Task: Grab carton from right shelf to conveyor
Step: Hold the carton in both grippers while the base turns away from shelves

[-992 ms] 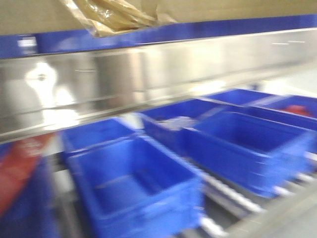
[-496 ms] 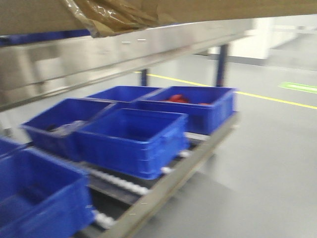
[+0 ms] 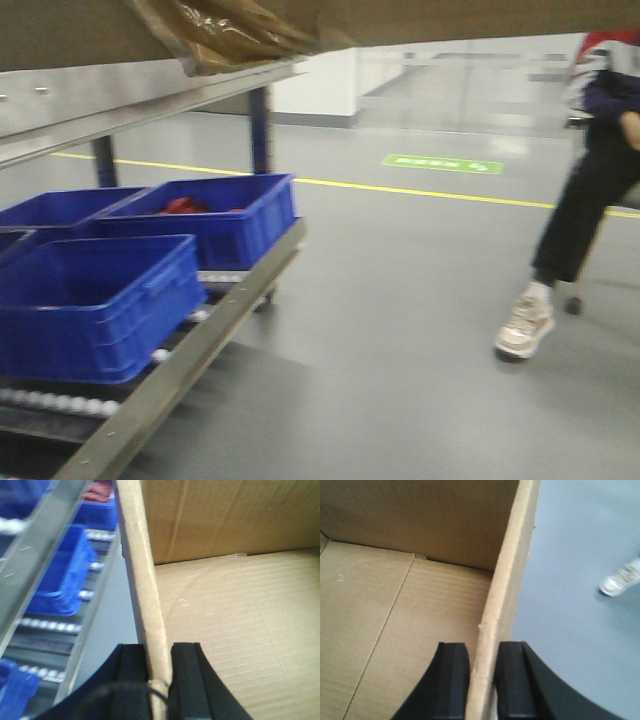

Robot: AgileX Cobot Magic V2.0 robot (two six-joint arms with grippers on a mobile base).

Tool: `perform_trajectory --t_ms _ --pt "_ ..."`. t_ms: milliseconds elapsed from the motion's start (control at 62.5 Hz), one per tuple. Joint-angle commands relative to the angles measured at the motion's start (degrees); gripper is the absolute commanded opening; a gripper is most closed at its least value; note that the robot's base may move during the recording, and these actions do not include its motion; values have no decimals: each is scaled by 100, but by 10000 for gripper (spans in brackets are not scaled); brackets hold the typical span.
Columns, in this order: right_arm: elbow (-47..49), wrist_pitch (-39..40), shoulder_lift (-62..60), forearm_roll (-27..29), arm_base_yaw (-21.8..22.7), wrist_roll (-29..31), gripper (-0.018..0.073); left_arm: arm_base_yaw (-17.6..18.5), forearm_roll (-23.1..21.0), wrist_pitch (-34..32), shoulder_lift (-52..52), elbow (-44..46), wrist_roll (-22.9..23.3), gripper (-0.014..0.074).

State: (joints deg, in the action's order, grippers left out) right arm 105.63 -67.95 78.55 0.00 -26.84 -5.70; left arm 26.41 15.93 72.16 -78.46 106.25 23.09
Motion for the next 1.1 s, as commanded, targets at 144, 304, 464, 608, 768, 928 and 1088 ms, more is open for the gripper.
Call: perform_trajectory --t_ms 144,304,464,608,768,928,1088 --pt "20 419 -32 124 -19 15 -69 77 -258 -220 40 30 -17 -16" --pt "20 419 -32 124 -19 15 -69 77 -258 -220 40 30 -17 -16" --pt "20 419 -32 124 -19 15 -69 77 -258 -220 40 30 -17 -16" --pt "20 419 -32 124 -19 15 -69 77 -258 -220 40 30 -17 -16" --pt "20 419 -32 124 -19 15 -69 77 -247 -220 40 30 -17 -16" --pt "20 419 -32 124 -19 15 -69 77 -247 -220 40 30 -17 -16" --pt "20 419 -32 124 -19 15 -69 77 -247 -220 40 30 -17 -16"
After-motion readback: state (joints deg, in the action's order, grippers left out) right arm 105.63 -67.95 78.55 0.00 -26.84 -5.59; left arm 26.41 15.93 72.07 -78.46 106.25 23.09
